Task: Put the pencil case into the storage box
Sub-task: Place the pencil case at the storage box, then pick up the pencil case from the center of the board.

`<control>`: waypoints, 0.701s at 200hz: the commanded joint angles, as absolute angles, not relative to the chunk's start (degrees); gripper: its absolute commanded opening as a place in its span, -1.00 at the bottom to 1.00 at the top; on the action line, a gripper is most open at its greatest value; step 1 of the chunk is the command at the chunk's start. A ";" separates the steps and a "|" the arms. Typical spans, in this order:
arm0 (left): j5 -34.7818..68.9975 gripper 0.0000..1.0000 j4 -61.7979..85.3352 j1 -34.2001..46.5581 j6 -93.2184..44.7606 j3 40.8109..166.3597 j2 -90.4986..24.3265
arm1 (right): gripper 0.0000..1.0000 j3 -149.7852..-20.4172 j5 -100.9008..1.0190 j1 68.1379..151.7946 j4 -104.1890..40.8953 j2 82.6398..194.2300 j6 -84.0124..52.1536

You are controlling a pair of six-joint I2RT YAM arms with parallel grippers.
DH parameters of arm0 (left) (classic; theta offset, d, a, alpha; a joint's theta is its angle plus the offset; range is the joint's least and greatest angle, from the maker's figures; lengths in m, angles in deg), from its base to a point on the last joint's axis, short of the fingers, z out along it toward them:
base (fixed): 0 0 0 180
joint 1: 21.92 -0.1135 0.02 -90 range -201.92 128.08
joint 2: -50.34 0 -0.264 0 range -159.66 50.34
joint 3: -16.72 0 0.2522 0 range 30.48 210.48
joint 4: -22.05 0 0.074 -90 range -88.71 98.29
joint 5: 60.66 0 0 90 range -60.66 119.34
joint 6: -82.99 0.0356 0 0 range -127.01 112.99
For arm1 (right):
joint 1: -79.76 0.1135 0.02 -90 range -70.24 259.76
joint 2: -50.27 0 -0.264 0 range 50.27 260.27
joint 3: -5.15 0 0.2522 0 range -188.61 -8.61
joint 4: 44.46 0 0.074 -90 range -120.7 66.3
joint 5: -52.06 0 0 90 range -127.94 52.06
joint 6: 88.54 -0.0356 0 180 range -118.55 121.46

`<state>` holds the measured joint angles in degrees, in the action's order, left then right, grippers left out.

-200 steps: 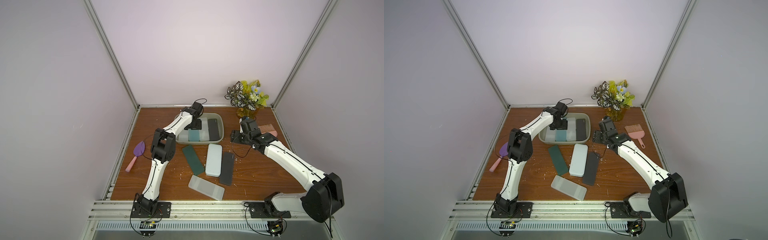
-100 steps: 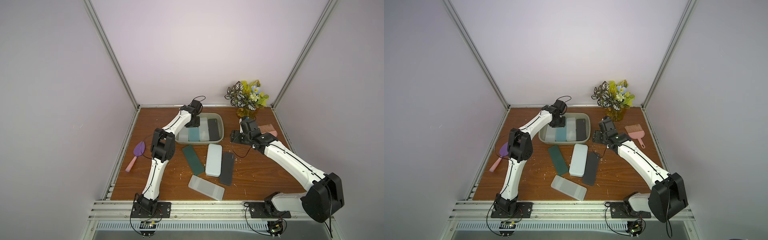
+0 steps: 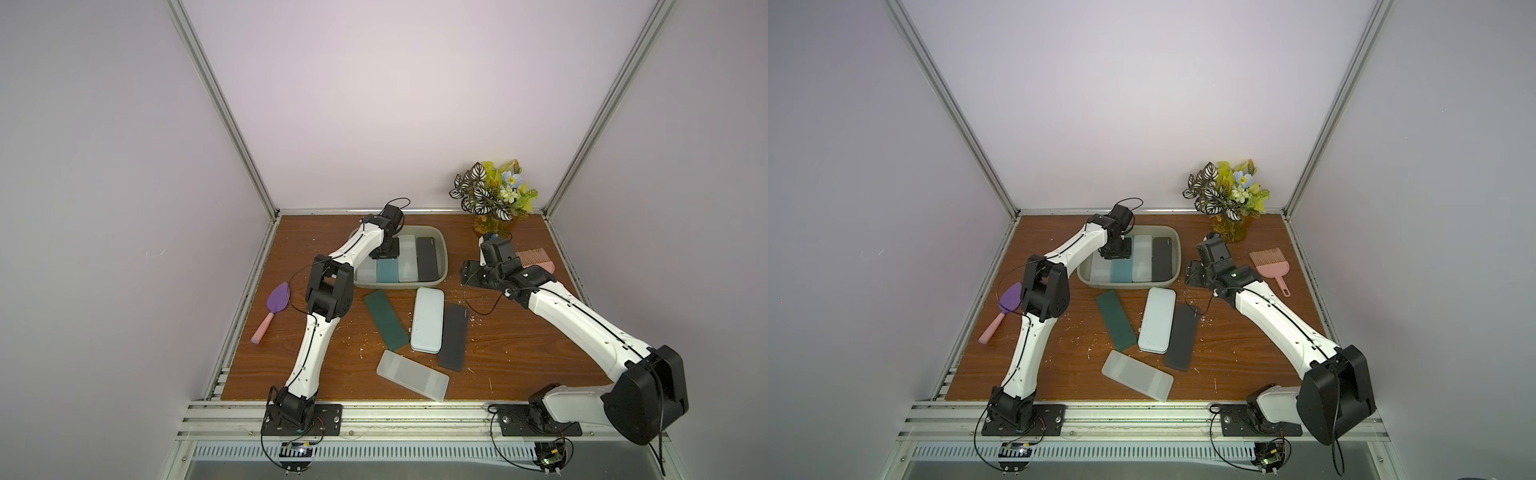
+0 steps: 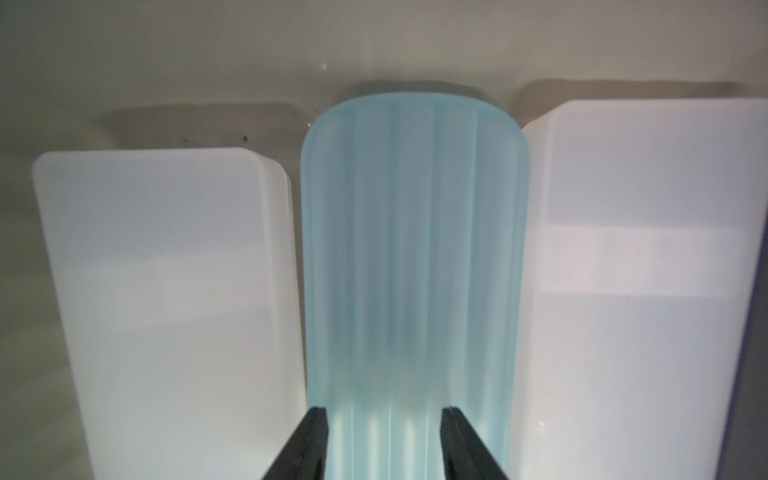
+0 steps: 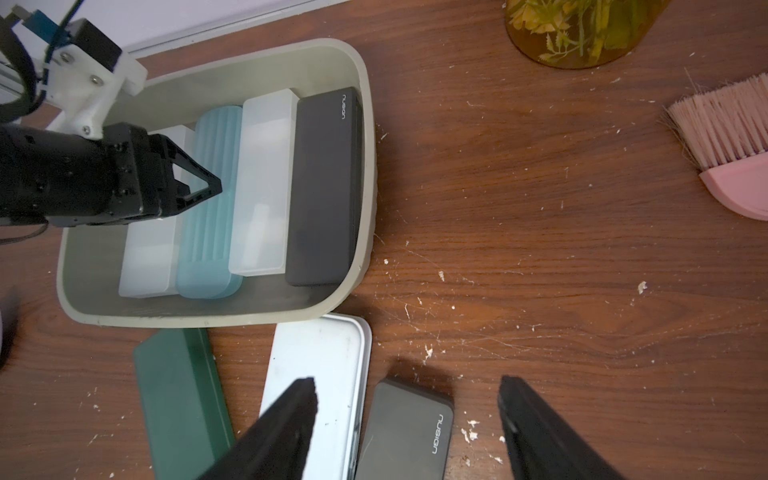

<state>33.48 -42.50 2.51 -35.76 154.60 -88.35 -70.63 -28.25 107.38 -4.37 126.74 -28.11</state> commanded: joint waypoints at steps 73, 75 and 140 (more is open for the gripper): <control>39.23 0.52 -43.60 5.20 -36.70 139.62 -56.81 | 0.51 -67.87 -29.94 109.05 -3.16 123.20 -31.32; 39.39 0.52 -43.64 5.32 -36.89 138.69 -56.14 | 0.51 -67.55 -29.83 109.25 -3.05 123.13 -31.63; 41.95 0.61 -43.60 7.20 -43.04 108.53 -32.46 | 0.54 -55.04 -31.70 117.25 -4.49 121.34 -43.01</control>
<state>39.95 -41.34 6.88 -39.65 116.02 -36.66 -57.71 -30.87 115.45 -3.95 123.41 -36.98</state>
